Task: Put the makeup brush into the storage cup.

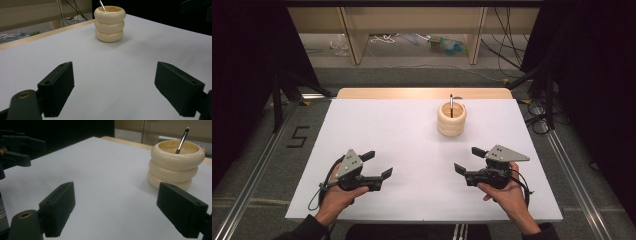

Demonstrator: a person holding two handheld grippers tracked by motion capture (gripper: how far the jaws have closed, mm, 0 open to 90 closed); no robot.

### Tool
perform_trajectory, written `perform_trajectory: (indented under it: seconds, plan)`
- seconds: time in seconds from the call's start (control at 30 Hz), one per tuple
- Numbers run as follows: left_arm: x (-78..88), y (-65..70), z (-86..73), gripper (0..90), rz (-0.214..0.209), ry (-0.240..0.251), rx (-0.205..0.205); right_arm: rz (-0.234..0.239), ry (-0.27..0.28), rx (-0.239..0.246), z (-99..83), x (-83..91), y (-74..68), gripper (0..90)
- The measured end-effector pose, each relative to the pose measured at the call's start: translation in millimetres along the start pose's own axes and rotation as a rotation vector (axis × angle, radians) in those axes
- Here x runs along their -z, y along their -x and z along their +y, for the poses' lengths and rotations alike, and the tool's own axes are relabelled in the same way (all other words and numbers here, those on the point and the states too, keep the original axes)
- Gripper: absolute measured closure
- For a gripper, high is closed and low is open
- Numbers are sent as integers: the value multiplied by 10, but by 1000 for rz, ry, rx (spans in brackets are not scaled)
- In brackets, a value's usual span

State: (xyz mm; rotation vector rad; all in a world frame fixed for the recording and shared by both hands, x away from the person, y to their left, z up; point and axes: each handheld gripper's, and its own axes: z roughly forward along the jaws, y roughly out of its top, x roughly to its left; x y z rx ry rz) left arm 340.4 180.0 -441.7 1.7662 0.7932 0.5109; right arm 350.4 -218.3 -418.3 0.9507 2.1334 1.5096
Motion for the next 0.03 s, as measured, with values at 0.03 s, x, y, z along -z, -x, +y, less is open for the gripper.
perform_trajectory:
  seconds: [0.03]
  plan:
    - [0, -1, 0, 160, 0, 1, 0, -8, -17, -2, 3, 13, 0, 164]
